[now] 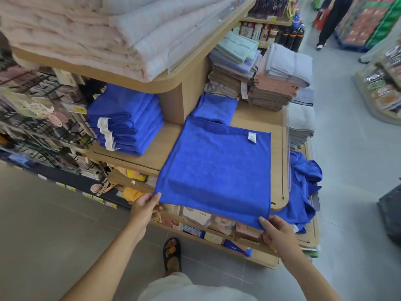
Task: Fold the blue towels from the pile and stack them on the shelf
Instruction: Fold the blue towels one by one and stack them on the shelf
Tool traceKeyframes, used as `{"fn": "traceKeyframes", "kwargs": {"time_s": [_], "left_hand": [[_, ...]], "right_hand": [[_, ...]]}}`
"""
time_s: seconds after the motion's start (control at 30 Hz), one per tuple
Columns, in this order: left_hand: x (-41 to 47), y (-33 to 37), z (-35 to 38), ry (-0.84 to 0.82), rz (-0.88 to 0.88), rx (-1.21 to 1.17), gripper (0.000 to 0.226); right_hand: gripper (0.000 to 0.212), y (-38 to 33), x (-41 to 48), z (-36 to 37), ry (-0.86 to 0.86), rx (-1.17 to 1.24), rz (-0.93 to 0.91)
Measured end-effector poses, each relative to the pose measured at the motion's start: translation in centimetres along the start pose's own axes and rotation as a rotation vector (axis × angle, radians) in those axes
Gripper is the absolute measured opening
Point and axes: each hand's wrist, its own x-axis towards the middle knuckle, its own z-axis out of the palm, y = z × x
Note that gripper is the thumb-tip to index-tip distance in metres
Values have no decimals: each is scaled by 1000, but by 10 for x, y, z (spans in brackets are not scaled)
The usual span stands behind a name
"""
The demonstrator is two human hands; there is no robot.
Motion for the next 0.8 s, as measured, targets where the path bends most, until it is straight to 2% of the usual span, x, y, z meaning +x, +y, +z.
{"fn": "traceKeyframes", "kwargs": {"time_s": [0.17, 0.27, 0.37, 0.47, 0.53, 0.67, 0.8], "left_hand": [[6, -3, -1, 48, 49, 187, 7], [8, 5, -1, 122, 279, 461, 17], [10, 29, 4, 170, 563, 632, 26], [19, 67, 21, 132, 707, 761, 24], [32, 93, 35, 117, 777, 853, 24], [78, 139, 70, 46, 734, 940, 27], [132, 171, 104, 3, 528, 1082, 36]], "right_hand": [[12, 1, -2, -4, 65, -81, -60], [11, -7, -7, -9, 179, -346, -281], [17, -26, -11, -19, 267, -575, -533], [19, -63, -1, -19, 210, -559, -687], [19, -93, 14, -13, 136, -530, -705], [14, -145, 69, -2, 116, -560, -648], [36, -186, 127, 3, 123, -661, -570]]}}
